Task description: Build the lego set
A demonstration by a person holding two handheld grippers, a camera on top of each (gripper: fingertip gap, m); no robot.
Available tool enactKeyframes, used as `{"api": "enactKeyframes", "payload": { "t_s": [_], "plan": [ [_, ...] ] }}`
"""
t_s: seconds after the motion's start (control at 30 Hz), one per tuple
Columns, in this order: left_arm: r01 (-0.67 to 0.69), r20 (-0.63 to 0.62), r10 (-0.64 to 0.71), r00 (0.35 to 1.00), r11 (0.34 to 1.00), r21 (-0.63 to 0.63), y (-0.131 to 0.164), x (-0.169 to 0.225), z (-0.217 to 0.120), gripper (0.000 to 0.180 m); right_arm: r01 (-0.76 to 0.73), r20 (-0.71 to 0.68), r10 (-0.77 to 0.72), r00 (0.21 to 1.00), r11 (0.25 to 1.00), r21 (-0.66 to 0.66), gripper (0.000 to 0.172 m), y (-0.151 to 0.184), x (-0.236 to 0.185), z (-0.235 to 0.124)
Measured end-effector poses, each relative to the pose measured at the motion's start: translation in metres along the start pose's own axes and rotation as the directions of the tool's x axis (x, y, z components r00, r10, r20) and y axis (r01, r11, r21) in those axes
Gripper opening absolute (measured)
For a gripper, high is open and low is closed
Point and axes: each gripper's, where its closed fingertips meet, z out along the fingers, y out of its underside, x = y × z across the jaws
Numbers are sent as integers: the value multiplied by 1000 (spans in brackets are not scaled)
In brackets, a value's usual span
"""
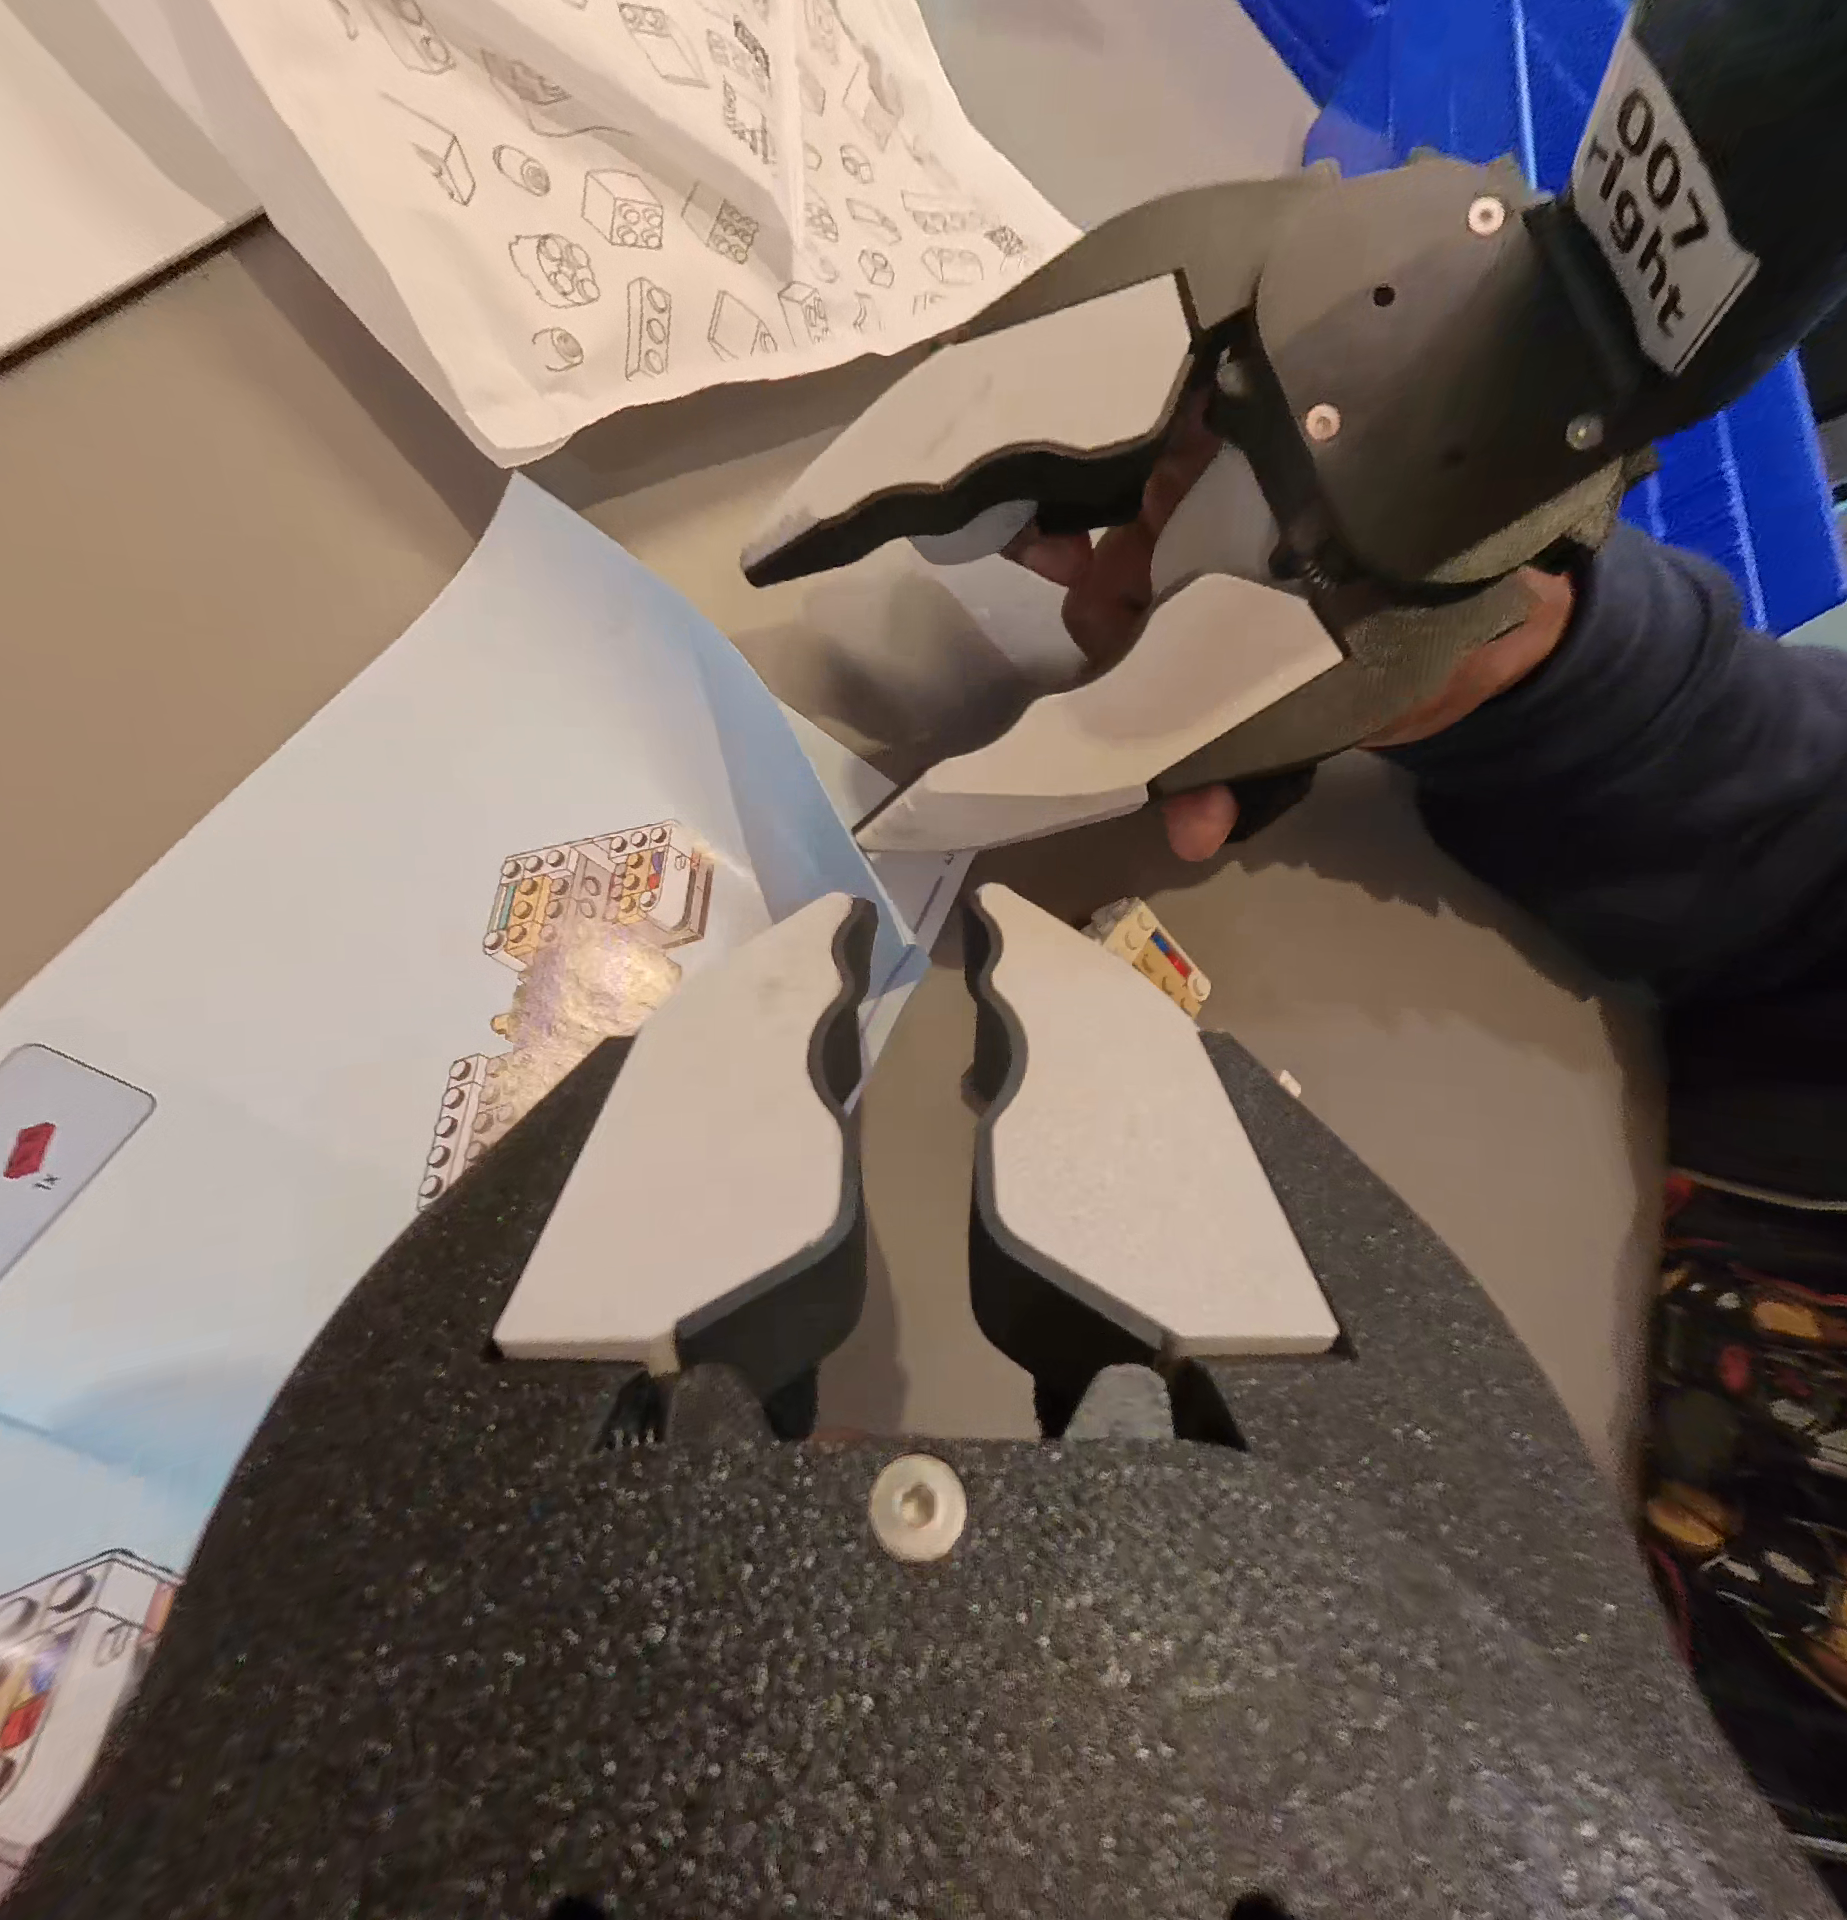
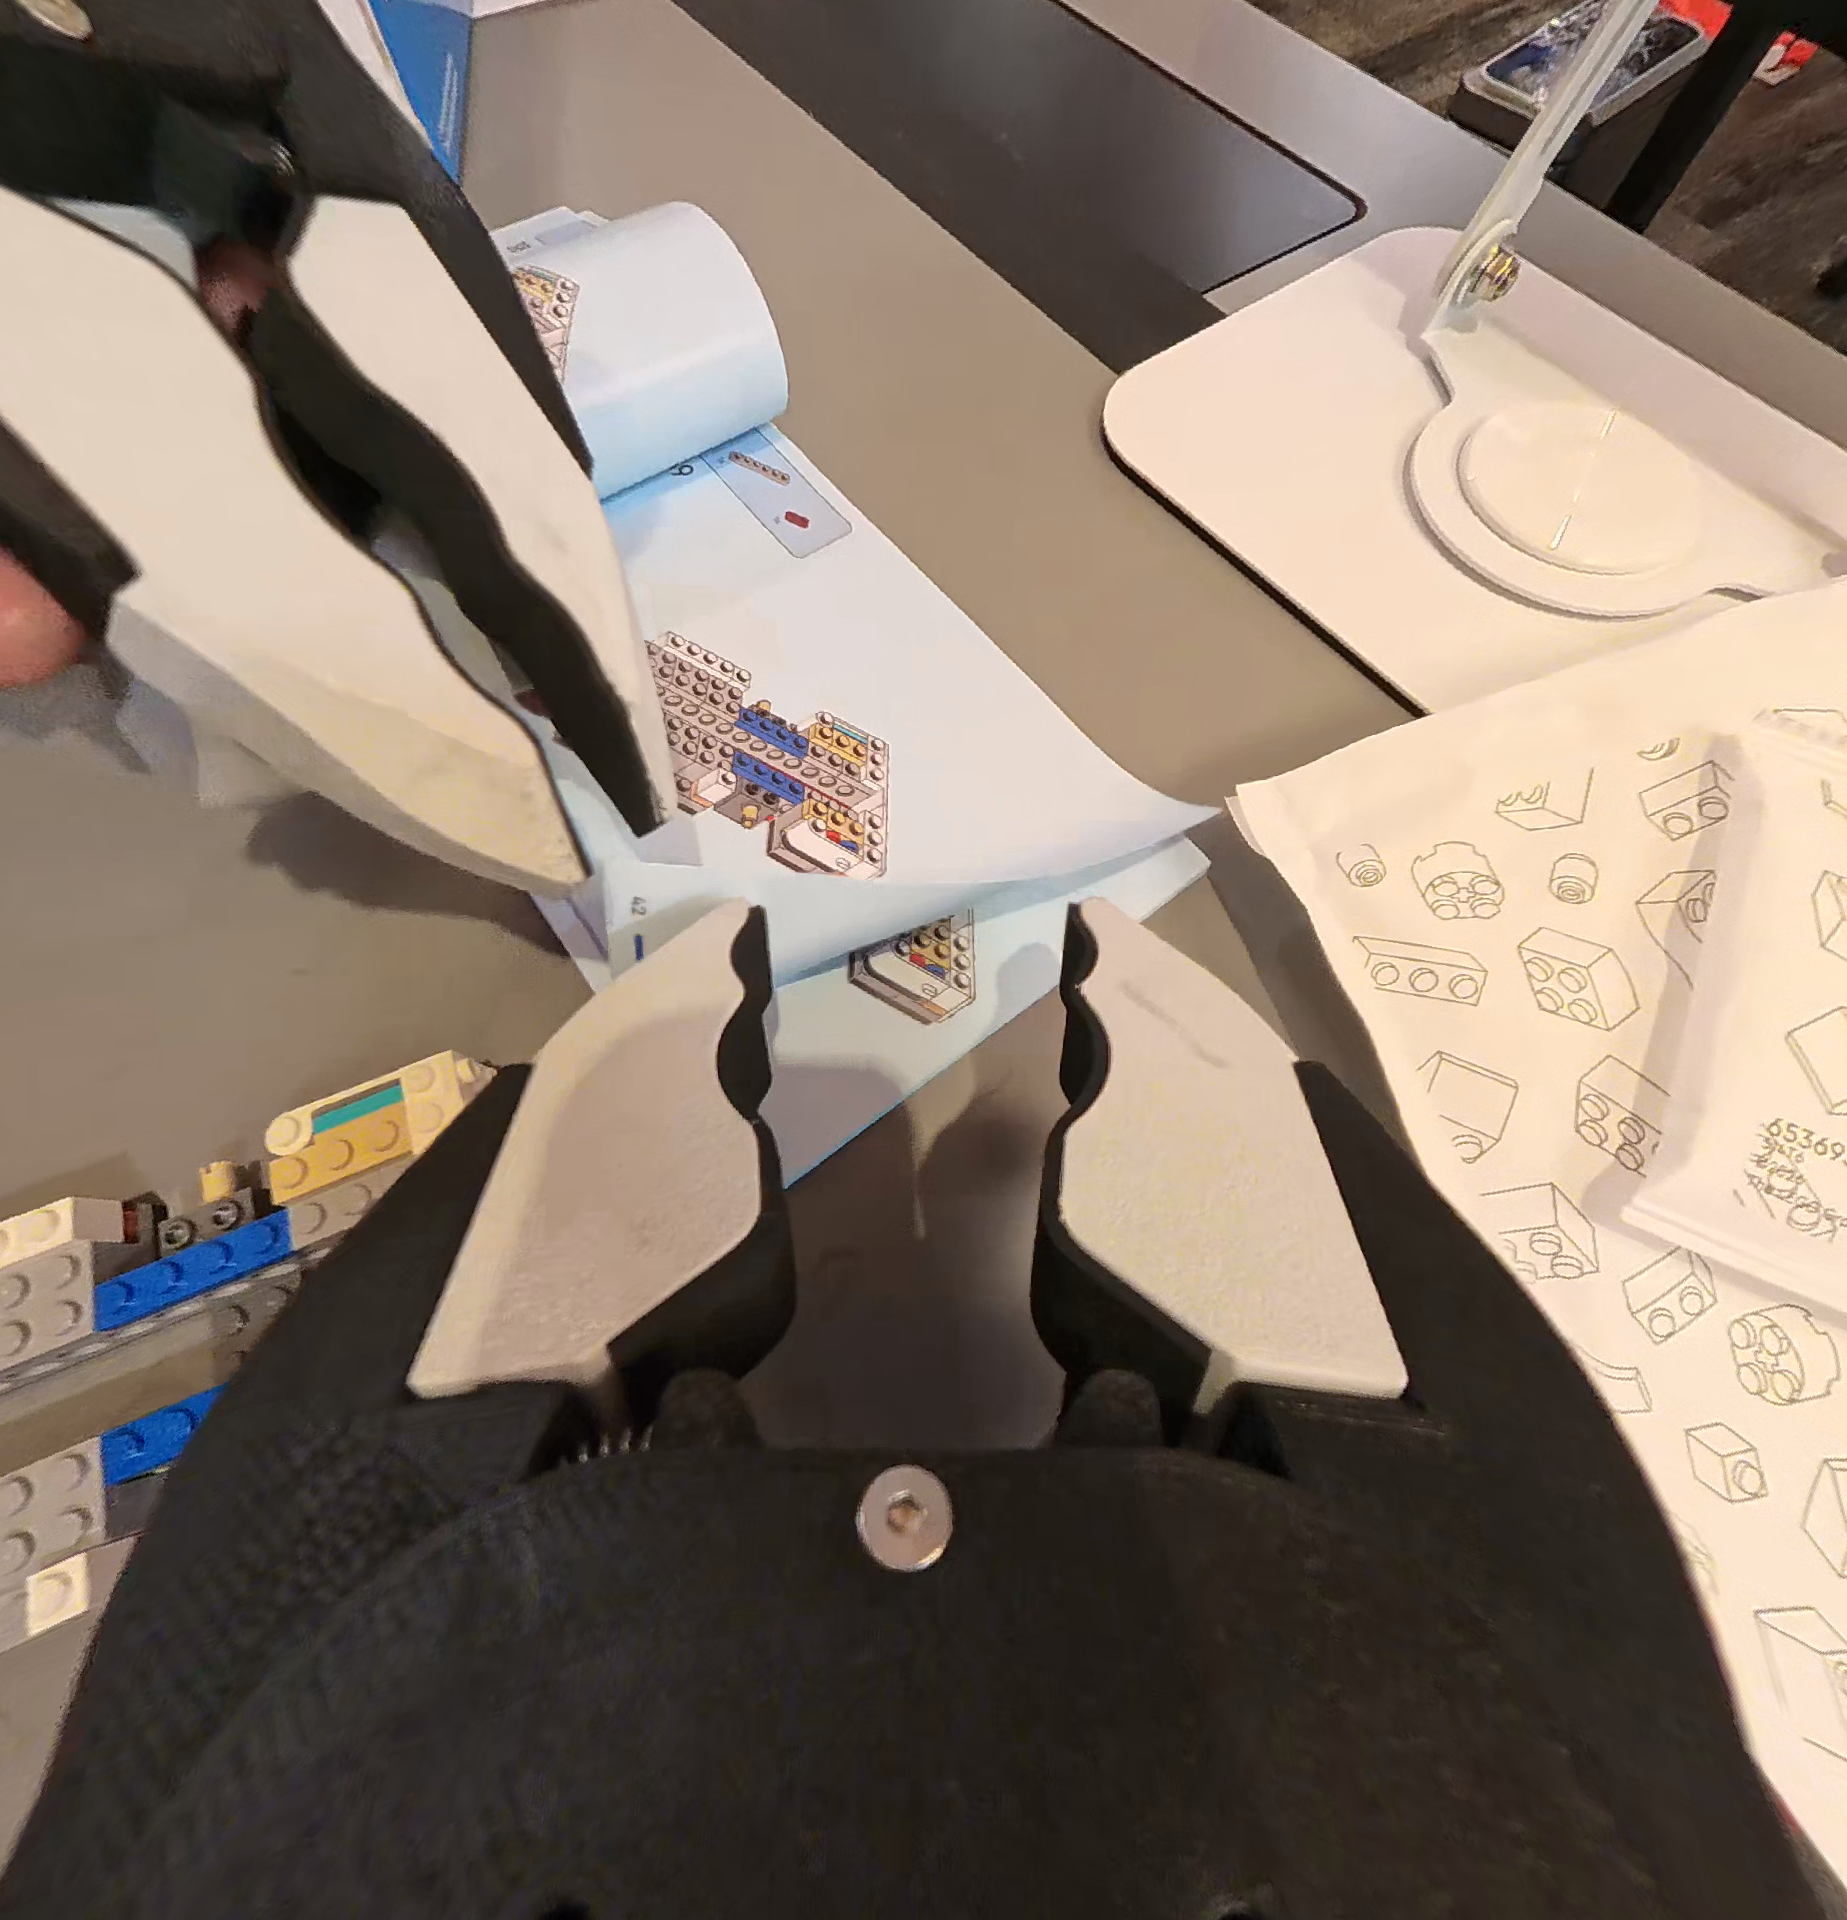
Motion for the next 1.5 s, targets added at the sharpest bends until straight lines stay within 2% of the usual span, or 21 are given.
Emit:
{"api": "enactKeyframes", "payload": {
  "t_s": [0.17, 0.3, 0.57, 0.67, 0.83, 1.13, 1.5],
  "plan": [
    [75, -28, -75, 997, 997, -1, 3, -1, 5, 15, -10, 23, 10, 1000, 1000, 1, 54, 1, -3, 1],
    [97, -51, -96, 994, 995, 11, 2, 1, 6, 0, -10, 39, 11, 999, 1000, -1, 54, 1, -6, 0],
    [208, -134, -191, 972, 970, 124, -9, 2, -8, 0, -98, 164, 95, 982, 995, 13, 54, -5, -23, -3],
    [256, -156, -228, 961, 948, 188, -10, 3, -16, 0, -185, 253, 177, 951, 983, 6, 55, -11, -36, -5],
    [315, -171, -275, 946, 905, 287, -10, 3, -31, 0, -364, 414, 325, 850, 931, 17, 55, -30, -55, -9],
    [372, -213, -316, 924, 872, 317, -5, -1, -37, 0, -464, 412, 439, 799, 885, -43, 56, -32, -57, 10],
    [379, -209, -326, 922, 869, 317, -4, -5, -37, 0, -492, 400, 469, 787, 869, -49, 39, -28, -50, 11]
  ]
}}
